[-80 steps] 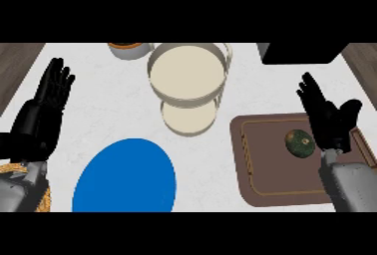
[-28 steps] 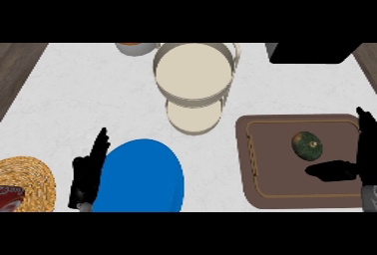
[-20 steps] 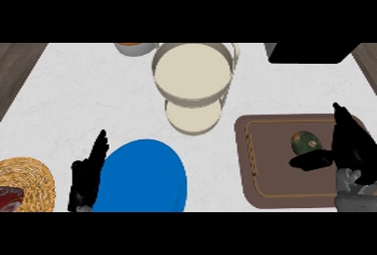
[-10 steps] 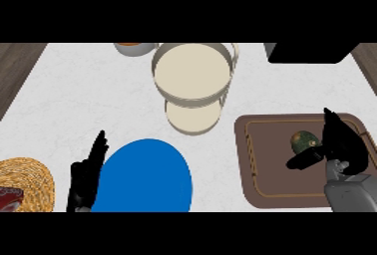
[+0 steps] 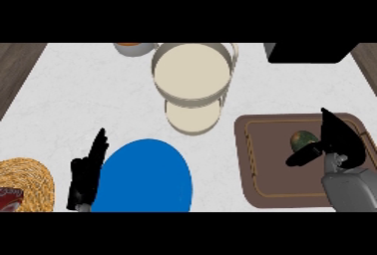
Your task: Pick the squash from the tray and place it in the tiered basket
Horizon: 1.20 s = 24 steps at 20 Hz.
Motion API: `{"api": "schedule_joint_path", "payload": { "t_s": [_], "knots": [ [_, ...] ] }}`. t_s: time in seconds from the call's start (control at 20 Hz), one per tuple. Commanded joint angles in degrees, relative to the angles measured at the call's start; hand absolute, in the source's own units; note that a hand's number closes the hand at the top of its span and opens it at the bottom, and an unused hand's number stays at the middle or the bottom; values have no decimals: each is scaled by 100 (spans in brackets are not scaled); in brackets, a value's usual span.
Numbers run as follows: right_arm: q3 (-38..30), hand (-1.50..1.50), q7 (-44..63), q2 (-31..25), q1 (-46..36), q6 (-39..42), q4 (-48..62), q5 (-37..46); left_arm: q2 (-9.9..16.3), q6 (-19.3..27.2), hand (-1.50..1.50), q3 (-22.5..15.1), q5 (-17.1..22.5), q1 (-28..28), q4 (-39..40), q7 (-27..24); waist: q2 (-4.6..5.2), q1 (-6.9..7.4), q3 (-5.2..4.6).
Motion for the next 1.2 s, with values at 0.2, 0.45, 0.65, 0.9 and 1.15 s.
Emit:
{"api": "schedule_joint_path", "payload": {
  "t_s": [0.2, 0.45, 0.65, 0.9, 1.15],
  "knots": [
    [-284, -150, 86, 120, -13, 277, 717, -7, -109, 37, 0, 62, -148, 123, -207, 81, 1, 15, 1],
    [-507, -150, -70, 282, -43, 239, 870, -9, -163, -120, 0, 238, -245, -128, 42, 101, 2, -8, 0],
    [-713, -150, -20, 287, -442, 506, 1185, -87, -241, -239, 0, 189, -344, 152, -45, -94, 2, 11, 0],
    [-810, 150, -684, 274, -27, 153, 1349, 130, -598, 10, 0, 187, -653, -48, 36, 73, 1, -10, 0],
    [-671, 150, -1247, 409, 275, -199, 1304, 346, -335, -417, 0, 340, -553, 521, -561, 145, -2, 0, 1]
  ]
}}
